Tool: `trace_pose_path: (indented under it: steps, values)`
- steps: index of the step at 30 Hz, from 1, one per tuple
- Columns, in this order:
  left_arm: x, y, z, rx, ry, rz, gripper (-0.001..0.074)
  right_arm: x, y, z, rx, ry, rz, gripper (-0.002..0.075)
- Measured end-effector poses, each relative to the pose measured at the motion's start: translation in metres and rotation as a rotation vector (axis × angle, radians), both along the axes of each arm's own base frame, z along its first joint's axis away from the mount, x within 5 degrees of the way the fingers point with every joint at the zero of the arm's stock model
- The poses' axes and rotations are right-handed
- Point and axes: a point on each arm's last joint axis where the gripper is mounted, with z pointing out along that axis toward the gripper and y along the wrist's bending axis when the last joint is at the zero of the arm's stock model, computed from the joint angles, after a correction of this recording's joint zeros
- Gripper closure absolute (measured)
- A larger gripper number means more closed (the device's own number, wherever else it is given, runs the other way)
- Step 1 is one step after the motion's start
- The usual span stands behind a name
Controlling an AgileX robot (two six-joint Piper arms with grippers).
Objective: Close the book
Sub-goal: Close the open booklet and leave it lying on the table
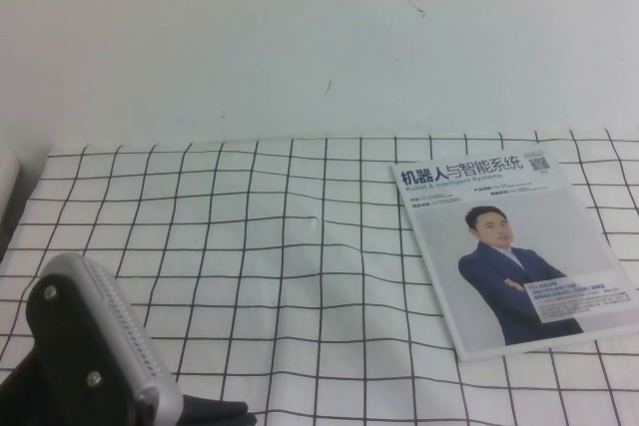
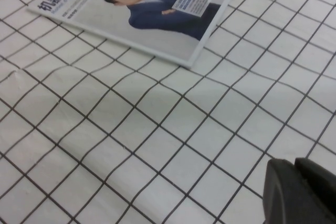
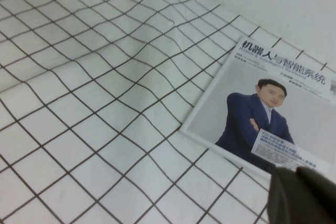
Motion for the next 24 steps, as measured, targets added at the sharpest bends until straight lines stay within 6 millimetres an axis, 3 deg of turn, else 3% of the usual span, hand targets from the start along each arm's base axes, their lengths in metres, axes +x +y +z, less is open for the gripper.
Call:
trace_pose_path:
  steps: [9,16,20,24]
  values:
    - [-0.002,0.009,-0.007,0.085,0.000,0.006,0.0736,0.004,0.000,-0.016,0.003,0.048,-0.004,0.0729]
    - [0.006,0.057,0.005,-0.127,-0.257,0.305,0.0736,0.004,0.001,-0.016,0.009,0.038,0.001,0.0729]
    - [-0.001,0.087,-0.018,-0.171,-0.349,0.533,0.0736,0.003,0.001,-0.015,0.007,0.032,0.004,0.0729]
    - [-0.013,0.106,-0.054,-0.152,-0.382,0.722,0.0736,0.003,0.001,-0.015,0.007,0.031,0.006,0.0729]
